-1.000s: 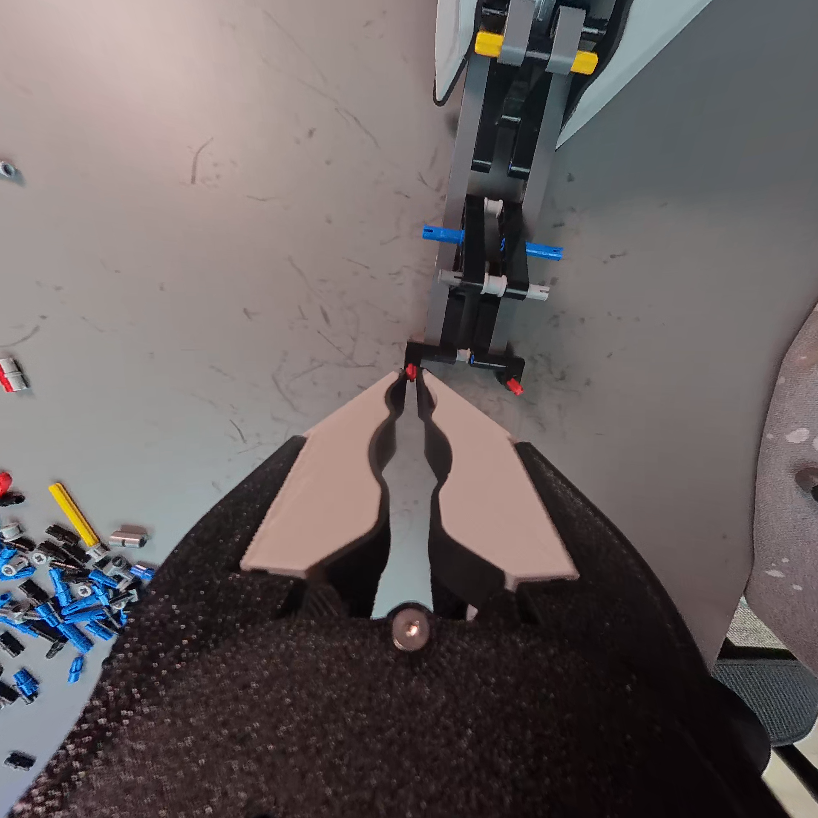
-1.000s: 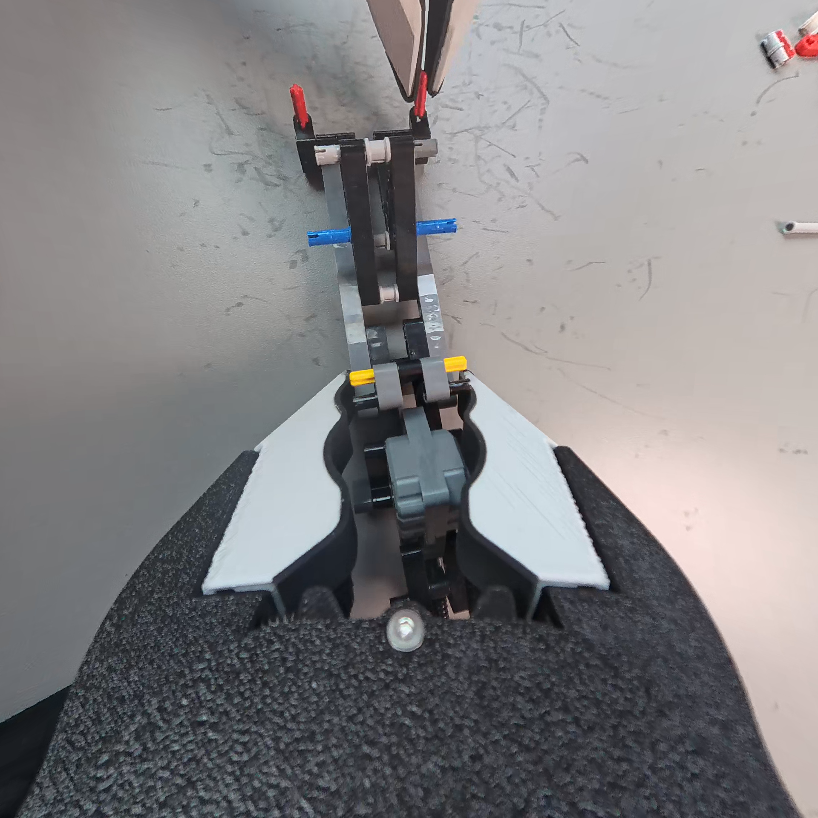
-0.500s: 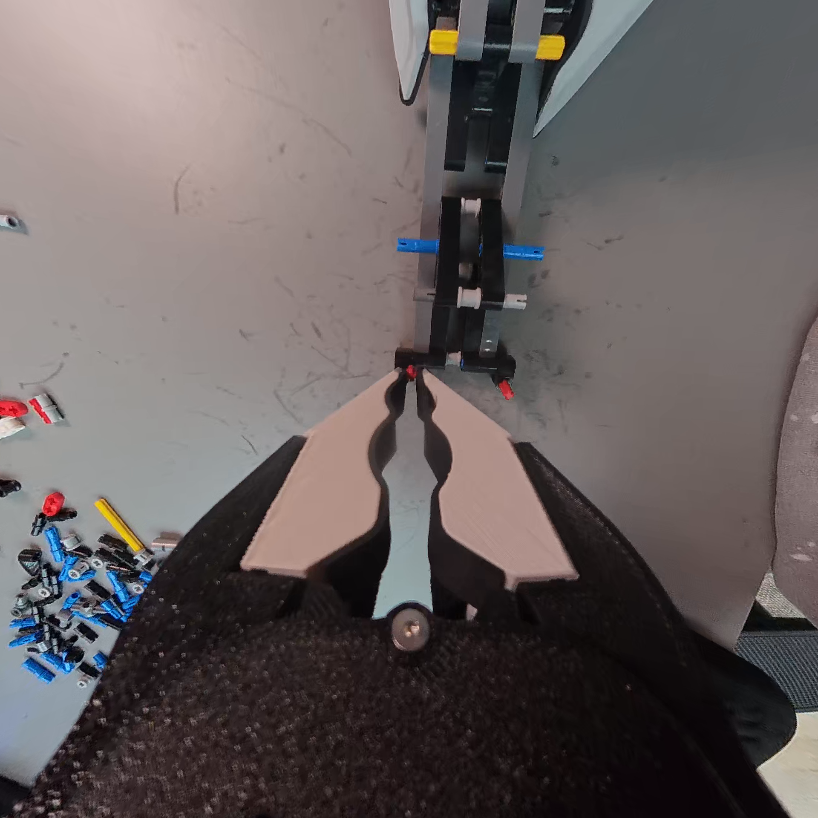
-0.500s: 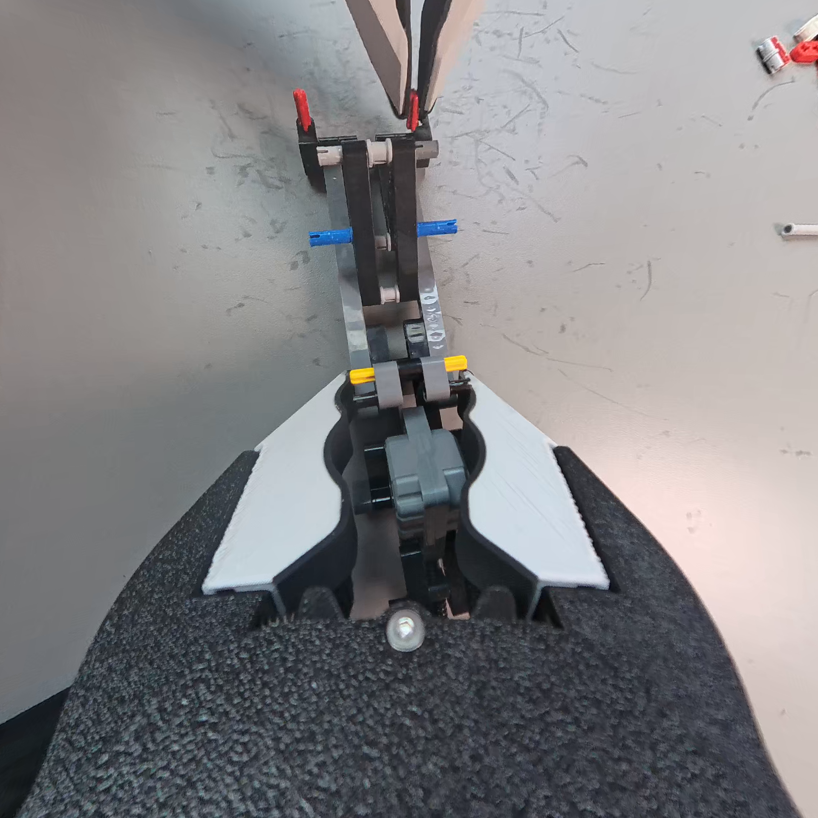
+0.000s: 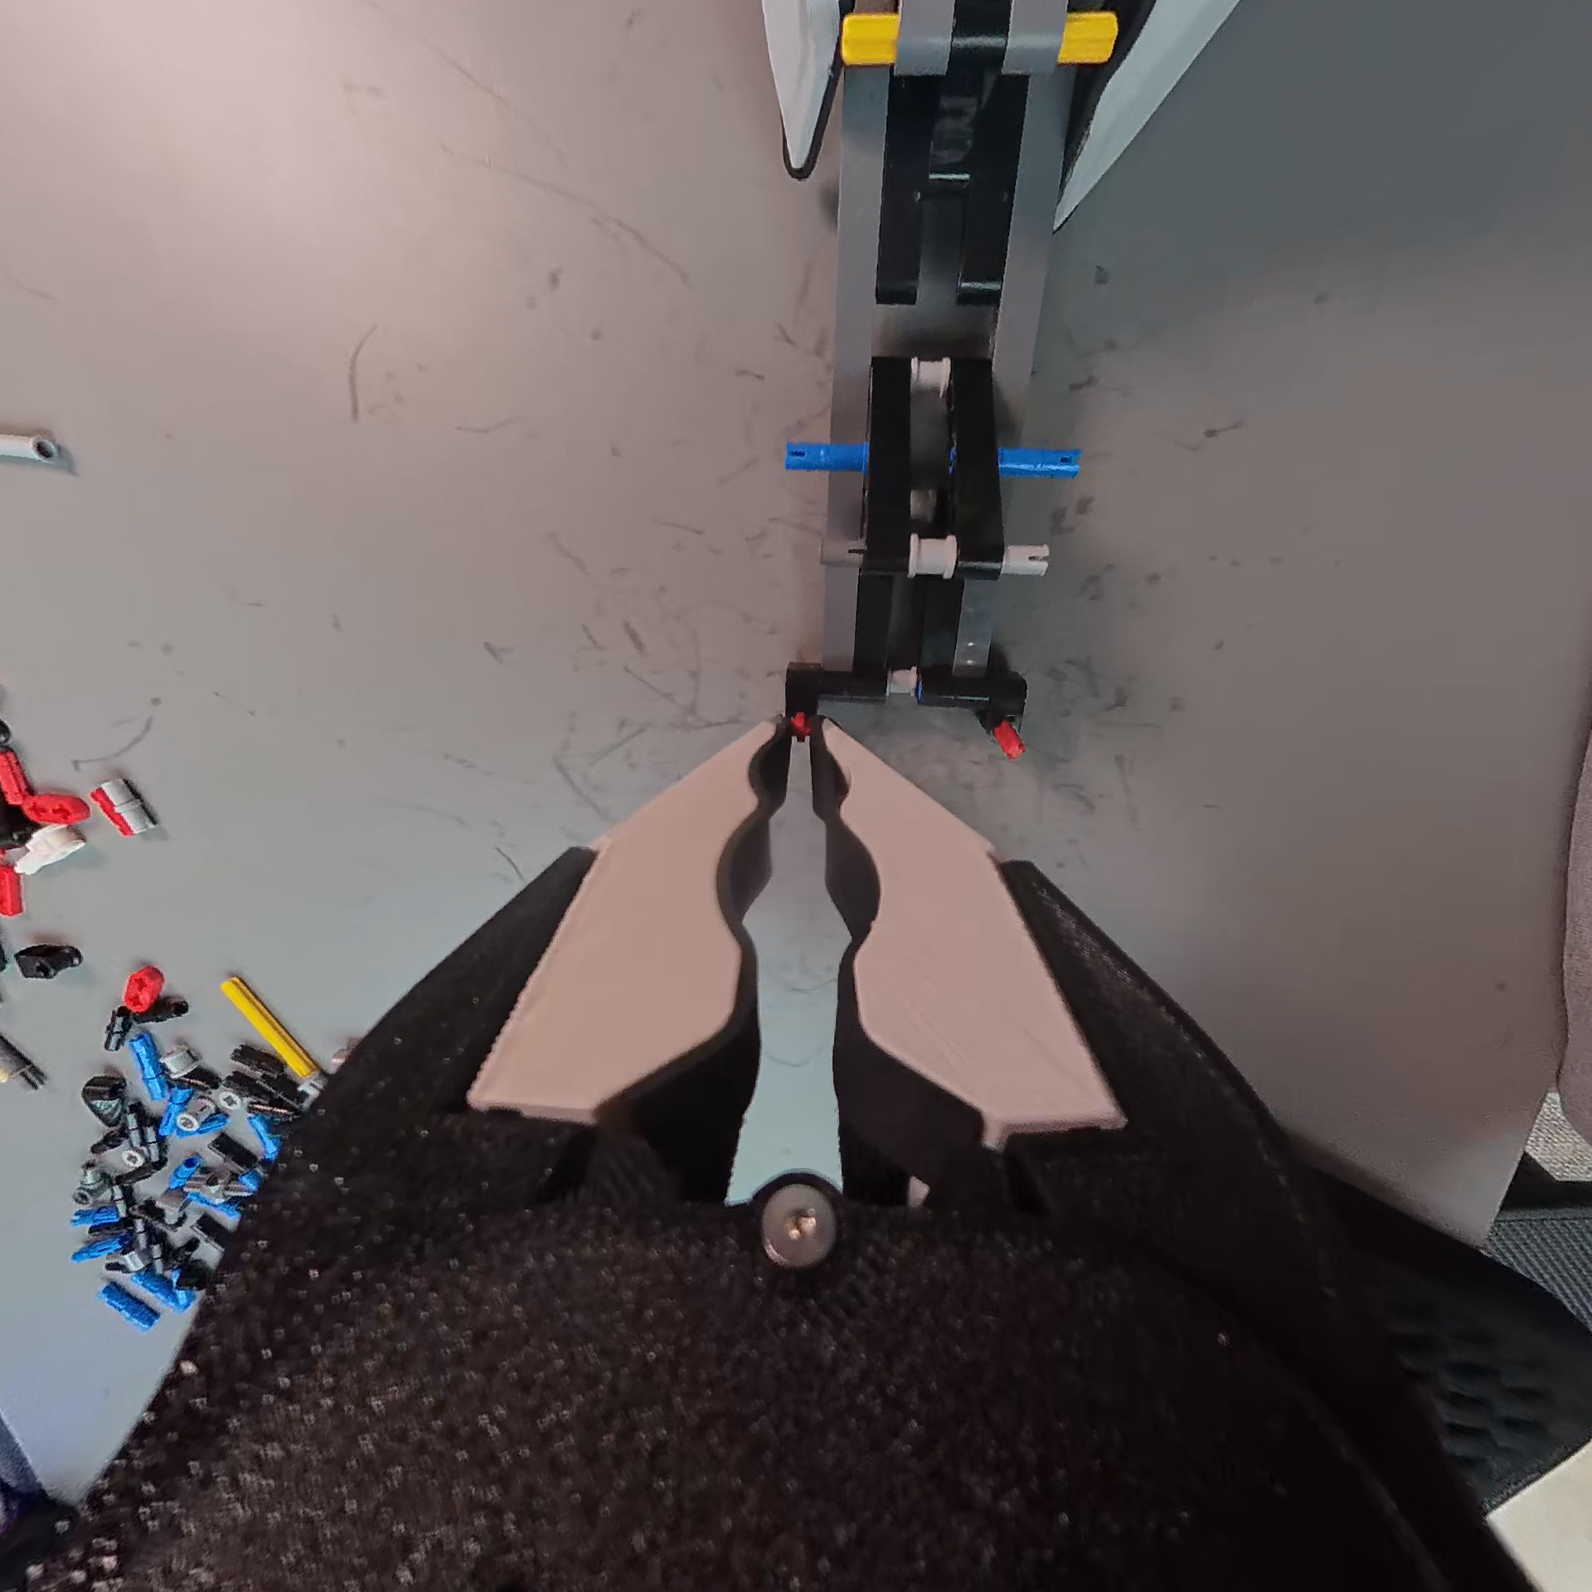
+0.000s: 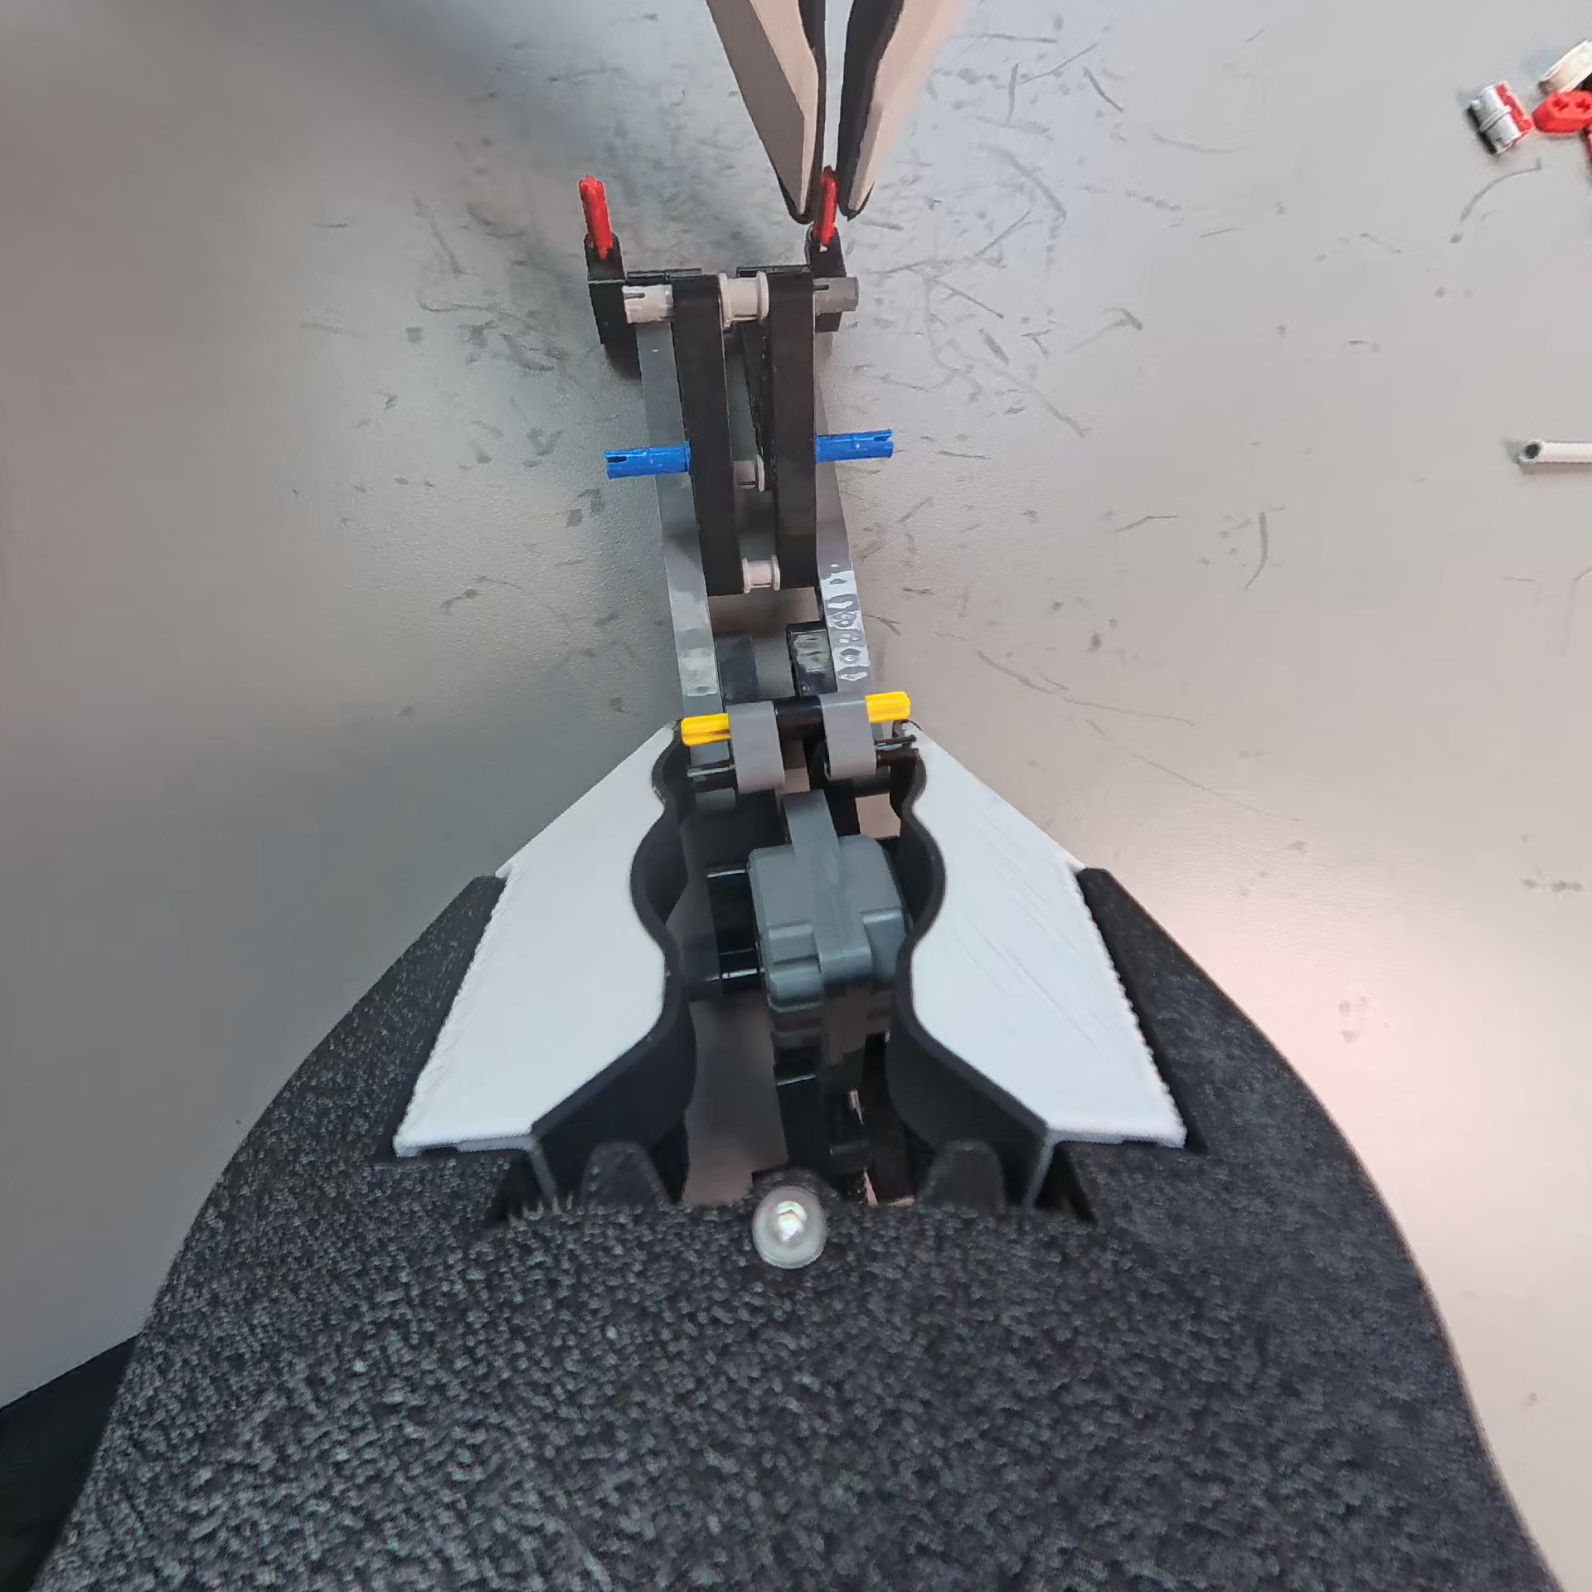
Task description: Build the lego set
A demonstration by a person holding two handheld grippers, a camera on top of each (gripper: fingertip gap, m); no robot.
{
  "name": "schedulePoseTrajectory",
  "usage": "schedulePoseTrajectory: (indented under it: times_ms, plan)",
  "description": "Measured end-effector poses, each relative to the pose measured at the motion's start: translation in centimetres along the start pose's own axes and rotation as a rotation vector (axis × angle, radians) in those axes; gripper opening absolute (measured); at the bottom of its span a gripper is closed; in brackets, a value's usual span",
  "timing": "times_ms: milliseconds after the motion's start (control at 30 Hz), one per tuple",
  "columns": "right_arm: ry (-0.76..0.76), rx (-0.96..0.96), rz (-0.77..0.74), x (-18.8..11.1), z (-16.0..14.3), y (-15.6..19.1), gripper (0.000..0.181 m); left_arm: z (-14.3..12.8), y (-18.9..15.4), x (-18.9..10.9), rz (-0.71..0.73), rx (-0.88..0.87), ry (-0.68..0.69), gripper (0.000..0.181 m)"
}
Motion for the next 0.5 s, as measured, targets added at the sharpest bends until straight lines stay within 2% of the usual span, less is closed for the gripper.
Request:
schedulePoseTrajectory:
  times_ms: [267,500]
  plan:
    - [-0.004,-0.004,0.001,0.01,-0.01,0.02,0.045,-0.03,-0.05,0.05,0.032,0.104,0.027,0.005]
    - [-0.009,-0.005,0.002,0.0,-0.02,0.03,0.045,-0.16,0.0,0.25,-0.043,0.13,0.022,0.005]
Point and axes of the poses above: each gripper's, where its closed fingertips meet, x out along the fingers, z out of its top, y = z × x across the jaws, the point moved 1 cm from there along -x, back along the fingers, and after that the axes turned 8 degrees about y, right-handed, at the moved point
